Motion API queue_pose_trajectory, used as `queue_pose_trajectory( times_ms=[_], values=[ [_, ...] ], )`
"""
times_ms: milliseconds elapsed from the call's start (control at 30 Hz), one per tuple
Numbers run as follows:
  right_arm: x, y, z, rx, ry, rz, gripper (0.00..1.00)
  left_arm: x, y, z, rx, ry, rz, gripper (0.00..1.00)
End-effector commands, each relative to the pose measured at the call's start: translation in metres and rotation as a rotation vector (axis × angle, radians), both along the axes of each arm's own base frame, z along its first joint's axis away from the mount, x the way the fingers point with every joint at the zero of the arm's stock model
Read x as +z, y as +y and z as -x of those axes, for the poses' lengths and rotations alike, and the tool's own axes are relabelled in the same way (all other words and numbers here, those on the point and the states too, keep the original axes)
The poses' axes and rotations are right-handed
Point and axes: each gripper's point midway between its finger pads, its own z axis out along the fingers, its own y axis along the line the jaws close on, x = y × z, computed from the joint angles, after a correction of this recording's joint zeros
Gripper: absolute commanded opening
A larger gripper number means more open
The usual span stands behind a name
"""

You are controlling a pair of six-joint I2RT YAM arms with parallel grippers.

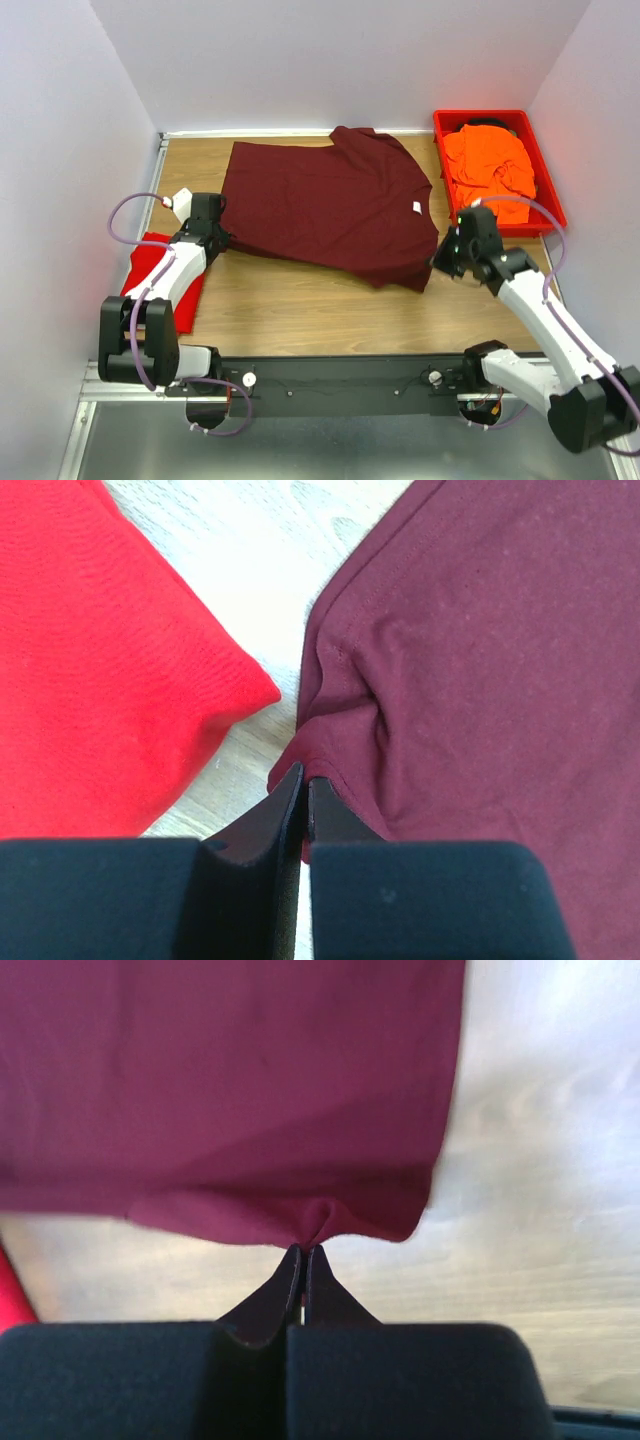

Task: Fold and stack the t-shirts
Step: Fold the tshirt

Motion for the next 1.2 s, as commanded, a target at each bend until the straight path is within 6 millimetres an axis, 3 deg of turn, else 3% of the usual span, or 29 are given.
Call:
queue_pose_trajectory(
  times_ms=[0, 33, 67, 100, 133, 200, 300, 467, 667, 800, 933, 1167],
  values=[
    [0.069, -0.024, -0.067, -0.106, -0.220, 0.157, 0.00, 0.011, 0.005, -0.014, 0.039, -0.023, -0.044, 0.11],
    [0.069, -0.030, -0.083, -0.128, -0.226, 0.206, 0.00, 0.005, 0.001, -0.017, 0.034, 0.001, -0.049, 0.11],
    [0.087, -0.029, -0.099, -0.142, -0.268, 0.214, 0.00, 0.011, 0.000, -0.025, 0.041, -0.008, -0.060, 0.11],
    [0.089, -0.031, -0.108, -0.153, -0.275, 0.235, 0.00, 0.011, -0.001, -0.029, 0.042, -0.003, -0.062, 0.11],
    [0.079, -0.029, -0.122, -0.146, -0.241, 0.254, 0.00, 0.008, -0.002, -0.031, 0.040, 0.016, -0.063, 0.11],
    [0.081, -0.021, -0.147, -0.130, -0.259, 0.252, 0.00, -0.004, -0.002, -0.040, 0.045, 0.066, -0.076, 0.11],
    [0.078, -0.014, -0.168, -0.116, -0.266, 0.252, 0.00, 0.003, 0.001, -0.055, 0.055, 0.062, -0.100, 0.11],
    [0.074, -0.008, -0.204, -0.113, -0.274, 0.264, 0.01, -0.008, 0.004, -0.070, 0.055, 0.126, -0.146, 0.12],
    [0.071, -0.011, -0.230, -0.130, -0.285, 0.270, 0.00, -0.011, 0.004, -0.090, 0.028, 0.155, -0.178, 0.13],
    [0.053, -0.013, -0.243, -0.125, -0.259, 0.270, 0.00, -0.010, 0.006, -0.101, 0.023, 0.164, -0.199, 0.14],
    [0.044, -0.012, -0.250, -0.113, -0.251, 0.261, 0.00, -0.004, 0.006, -0.112, 0.005, 0.157, -0.215, 0.15],
    [0.032, -0.014, -0.259, -0.111, -0.236, 0.262, 0.01, -0.014, 0.000, -0.127, -0.041, 0.177, -0.208, 0.15]
  ],
)
